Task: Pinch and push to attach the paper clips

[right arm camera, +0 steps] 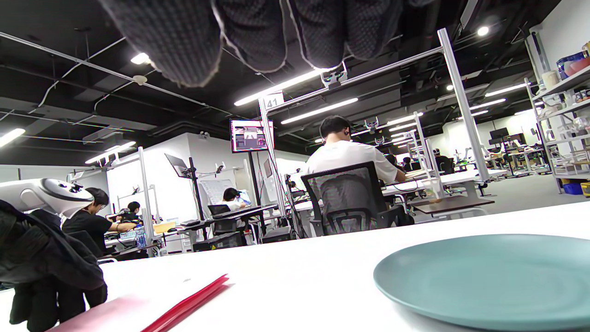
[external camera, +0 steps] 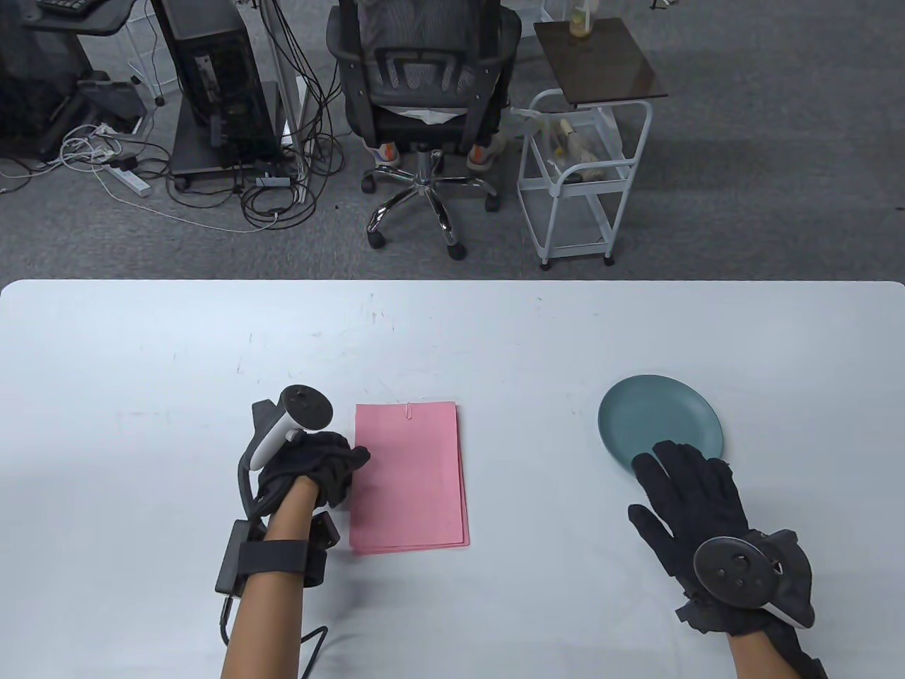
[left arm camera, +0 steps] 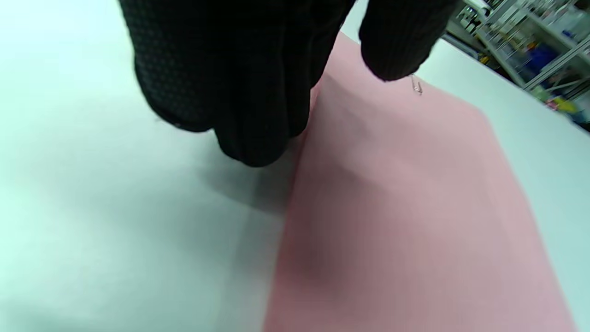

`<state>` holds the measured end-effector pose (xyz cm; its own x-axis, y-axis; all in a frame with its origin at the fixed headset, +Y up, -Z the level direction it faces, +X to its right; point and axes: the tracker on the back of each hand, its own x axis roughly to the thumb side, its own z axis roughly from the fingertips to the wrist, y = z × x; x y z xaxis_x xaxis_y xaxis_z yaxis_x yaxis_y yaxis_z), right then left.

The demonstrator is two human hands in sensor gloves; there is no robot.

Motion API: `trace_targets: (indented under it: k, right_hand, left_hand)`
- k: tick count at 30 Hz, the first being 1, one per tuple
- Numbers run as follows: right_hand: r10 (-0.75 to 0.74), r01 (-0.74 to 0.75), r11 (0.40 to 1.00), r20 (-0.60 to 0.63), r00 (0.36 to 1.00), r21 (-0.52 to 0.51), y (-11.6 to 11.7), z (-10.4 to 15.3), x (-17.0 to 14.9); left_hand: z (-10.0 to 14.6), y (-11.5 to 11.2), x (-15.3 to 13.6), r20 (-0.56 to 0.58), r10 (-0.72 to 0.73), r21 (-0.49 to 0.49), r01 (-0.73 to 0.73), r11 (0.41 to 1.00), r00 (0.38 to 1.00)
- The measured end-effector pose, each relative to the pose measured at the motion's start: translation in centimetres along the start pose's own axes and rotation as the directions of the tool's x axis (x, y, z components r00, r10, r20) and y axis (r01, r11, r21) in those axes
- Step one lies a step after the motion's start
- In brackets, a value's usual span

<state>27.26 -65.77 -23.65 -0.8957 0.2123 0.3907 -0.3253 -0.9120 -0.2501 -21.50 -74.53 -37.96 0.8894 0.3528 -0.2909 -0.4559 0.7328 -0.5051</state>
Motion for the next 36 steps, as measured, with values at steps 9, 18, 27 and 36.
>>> trace_targets:
  k: [9,18,27,36]
  right_hand:
    - [0.029,-0.029,1.0,-0.016,0.999,-0.01,0.0,0.1,0.1]
    - [0.039,-0.04,0.999,-0.041,0.998,-0.013,0.2,0.1,-0.1]
    - [0.067,-0.067,0.998,-0.056,0.996,0.0,0.4,0.0,-0.2]
    - [0.07,-0.07,0.998,-0.081,0.994,0.002,0.4,0.0,-0.4]
  left_hand:
    - [6.2,1.0,4.1,-0.005,-0.39,0.213,0.382,0.9,0.921]
    - [13.6,-0.7,7.3,0.135,-0.556,0.557,0.401,0.727,0.82]
    - [15.9,-3.1,7.7,0.216,-0.565,0.698,0.279,0.66,0.796]
    - [15.1,-4.5,6.9,0.224,-0.584,0.759,0.236,0.607,0.78]
